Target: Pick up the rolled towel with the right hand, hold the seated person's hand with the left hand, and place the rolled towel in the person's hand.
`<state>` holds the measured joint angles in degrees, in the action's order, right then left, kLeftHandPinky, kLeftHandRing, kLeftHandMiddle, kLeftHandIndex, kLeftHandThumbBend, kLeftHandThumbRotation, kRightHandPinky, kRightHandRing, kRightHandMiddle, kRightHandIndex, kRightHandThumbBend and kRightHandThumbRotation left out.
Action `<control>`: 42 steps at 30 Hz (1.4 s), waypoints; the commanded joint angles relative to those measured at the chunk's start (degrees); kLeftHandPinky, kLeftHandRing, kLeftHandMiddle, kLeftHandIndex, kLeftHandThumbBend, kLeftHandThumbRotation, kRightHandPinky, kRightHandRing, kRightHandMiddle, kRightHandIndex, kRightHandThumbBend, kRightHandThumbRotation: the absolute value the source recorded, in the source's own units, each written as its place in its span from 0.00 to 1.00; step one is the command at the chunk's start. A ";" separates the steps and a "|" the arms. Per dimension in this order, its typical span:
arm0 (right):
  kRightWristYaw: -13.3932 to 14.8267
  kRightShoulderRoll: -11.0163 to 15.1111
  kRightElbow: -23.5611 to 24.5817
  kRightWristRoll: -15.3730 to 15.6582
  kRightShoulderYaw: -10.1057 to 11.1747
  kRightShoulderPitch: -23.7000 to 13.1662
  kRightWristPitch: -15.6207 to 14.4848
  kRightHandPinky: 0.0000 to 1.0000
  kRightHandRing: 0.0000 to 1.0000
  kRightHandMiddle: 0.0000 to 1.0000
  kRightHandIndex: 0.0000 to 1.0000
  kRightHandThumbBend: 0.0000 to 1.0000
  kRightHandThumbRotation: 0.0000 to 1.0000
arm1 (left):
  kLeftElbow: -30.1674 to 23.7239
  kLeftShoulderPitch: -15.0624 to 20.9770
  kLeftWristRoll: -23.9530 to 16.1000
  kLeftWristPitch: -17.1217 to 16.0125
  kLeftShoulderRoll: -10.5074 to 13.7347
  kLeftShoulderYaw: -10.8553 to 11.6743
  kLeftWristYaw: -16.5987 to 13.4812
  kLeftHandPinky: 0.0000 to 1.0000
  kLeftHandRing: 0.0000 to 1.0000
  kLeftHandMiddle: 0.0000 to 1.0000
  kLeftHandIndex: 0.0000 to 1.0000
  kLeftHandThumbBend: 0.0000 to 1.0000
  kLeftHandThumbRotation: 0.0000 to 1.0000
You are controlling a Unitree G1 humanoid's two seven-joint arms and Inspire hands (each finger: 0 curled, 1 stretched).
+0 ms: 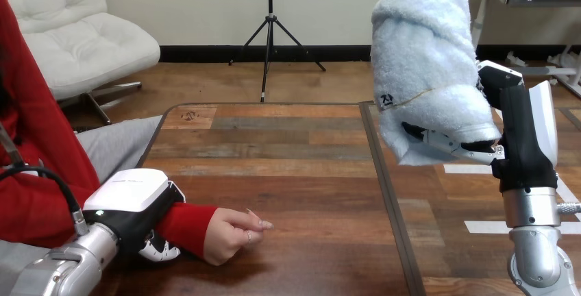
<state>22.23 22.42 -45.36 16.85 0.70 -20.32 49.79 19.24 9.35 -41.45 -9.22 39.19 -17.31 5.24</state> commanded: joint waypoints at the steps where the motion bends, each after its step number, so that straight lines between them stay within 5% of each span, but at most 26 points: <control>1: 0.39 -0.62 2.50 -0.67 1.40 -2.87 0.59 0.28 0.34 0.40 0.44 0.73 0.00 | -1.48 1.34 1.05 -0.86 -0.39 1.03 -0.49 0.35 0.39 0.41 0.38 0.76 0.00; 28: -0.69 -2.23 2.07 -0.18 0.11 -2.13 0.56 0.29 0.34 0.40 0.45 0.72 0.00 | -7.47 0.93 2.78 -4.34 1.03 5.11 -3.03 0.32 0.36 0.39 0.39 0.77 0.00; 42: 1.15 -3.94 -1.01 2.57 -0.65 -2.61 1.53 0.27 0.32 0.39 0.45 0.74 0.00 | -12.92 0.86 2.87 -2.63 1.31 7.85 -1.46 0.32 0.37 0.40 0.40 0.75 0.00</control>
<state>21.84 19.42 -46.01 18.86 0.16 -20.28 49.82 13.20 6.21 -39.85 -11.73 39.77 -13.15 4.71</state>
